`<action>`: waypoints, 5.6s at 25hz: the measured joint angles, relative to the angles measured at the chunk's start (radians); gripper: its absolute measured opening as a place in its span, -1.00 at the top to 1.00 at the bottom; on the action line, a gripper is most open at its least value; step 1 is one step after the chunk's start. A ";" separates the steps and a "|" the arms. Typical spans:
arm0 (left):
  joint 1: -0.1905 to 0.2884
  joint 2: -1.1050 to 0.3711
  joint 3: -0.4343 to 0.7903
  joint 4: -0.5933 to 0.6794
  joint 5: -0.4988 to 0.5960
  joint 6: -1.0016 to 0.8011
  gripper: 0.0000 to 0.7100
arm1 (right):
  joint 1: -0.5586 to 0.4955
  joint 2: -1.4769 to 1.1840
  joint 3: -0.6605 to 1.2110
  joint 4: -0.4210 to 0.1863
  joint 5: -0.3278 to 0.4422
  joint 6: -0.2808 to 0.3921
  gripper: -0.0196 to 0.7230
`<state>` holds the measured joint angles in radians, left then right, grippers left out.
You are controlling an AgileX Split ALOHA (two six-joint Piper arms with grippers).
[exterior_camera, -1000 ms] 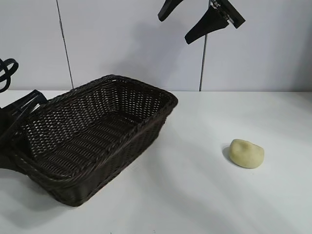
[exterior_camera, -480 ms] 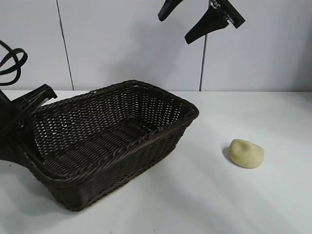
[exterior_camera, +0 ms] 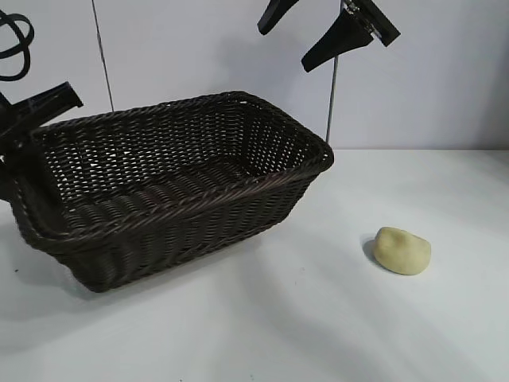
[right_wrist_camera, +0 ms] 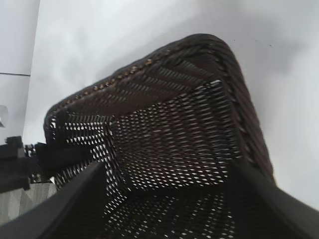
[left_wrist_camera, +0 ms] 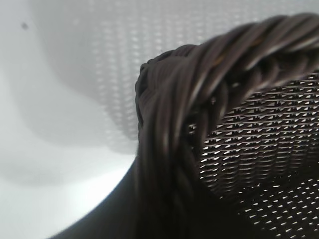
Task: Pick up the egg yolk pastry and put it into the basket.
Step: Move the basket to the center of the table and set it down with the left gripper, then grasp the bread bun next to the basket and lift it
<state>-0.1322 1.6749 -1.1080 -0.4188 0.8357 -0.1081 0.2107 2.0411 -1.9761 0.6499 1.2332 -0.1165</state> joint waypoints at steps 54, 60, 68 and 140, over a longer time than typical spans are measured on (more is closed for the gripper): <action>-0.038 0.387 -0.323 -0.064 0.167 0.342 -0.26 | 0.000 0.000 0.000 -0.005 0.001 0.000 -0.39; -0.038 0.335 -0.323 -0.004 0.171 0.336 -0.51 | 0.000 0.000 0.000 -0.006 0.001 0.000 -0.39; -0.038 0.206 -0.323 0.035 0.209 0.316 -0.52 | 0.000 0.000 0.000 -0.006 0.000 0.000 -0.39; -0.038 0.049 -0.276 -0.371 0.096 0.297 -0.52 | -0.013 -0.034 0.010 -0.159 0.002 0.045 -0.39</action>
<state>-0.1701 1.7234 -1.3838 -0.7901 0.9318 0.1891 0.1979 2.0068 -1.9658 0.4912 1.2348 -0.0717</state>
